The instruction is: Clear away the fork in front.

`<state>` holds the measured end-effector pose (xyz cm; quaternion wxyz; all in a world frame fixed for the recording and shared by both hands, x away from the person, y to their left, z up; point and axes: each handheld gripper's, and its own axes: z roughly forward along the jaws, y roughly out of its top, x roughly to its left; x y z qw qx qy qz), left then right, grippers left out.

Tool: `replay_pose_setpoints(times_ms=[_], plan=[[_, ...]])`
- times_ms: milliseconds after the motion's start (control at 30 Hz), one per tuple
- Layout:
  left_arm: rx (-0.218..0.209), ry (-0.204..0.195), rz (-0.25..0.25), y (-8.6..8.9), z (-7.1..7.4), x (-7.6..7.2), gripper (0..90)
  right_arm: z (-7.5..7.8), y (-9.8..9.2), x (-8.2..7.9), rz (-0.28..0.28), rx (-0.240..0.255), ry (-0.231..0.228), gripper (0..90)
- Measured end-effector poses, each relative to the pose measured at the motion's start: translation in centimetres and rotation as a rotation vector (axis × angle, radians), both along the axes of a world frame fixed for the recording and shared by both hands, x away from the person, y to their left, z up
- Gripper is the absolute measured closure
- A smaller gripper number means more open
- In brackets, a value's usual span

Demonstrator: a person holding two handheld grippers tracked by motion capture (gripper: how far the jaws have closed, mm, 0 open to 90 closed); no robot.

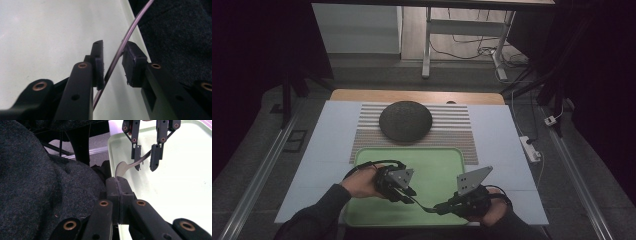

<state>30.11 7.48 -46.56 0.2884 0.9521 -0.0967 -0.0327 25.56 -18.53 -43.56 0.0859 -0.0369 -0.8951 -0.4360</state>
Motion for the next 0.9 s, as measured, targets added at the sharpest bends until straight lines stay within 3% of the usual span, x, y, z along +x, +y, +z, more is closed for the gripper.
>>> replay_pose_setpoints(times_ms=[200, 300, 533, 667, 900], plan=[[-0.007, -0.074, -0.039, 0.0, -0.2, -0.4, 76.7, -0.1, 0.0, 0.1, 0.006, -0.004, 0.006, 90.0], [0.001, -0.108, -0.07, -0.2, -0.3, -0.7, 79.2, -0.3, 0.0, 0.3, 0.011, -0.006, 0.031, 90.0], [0.015, -0.122, -0.13, -0.2, -0.3, -1.0, 83.0, -0.5, -0.1, 0.5, 0.016, -0.006, 0.055, 88.5], [0.023, -0.098, -0.164, -0.2, -0.3, -1.2, 85.6, -0.6, -0.3, 0.7, -0.013, 0.006, 0.067, 85.5], [0.021, -0.072, -0.137, 0.0, -0.3, -1.0, 86.0, -0.4, -0.6, 0.9, -0.05, 0.024, 0.049, 77.2]])
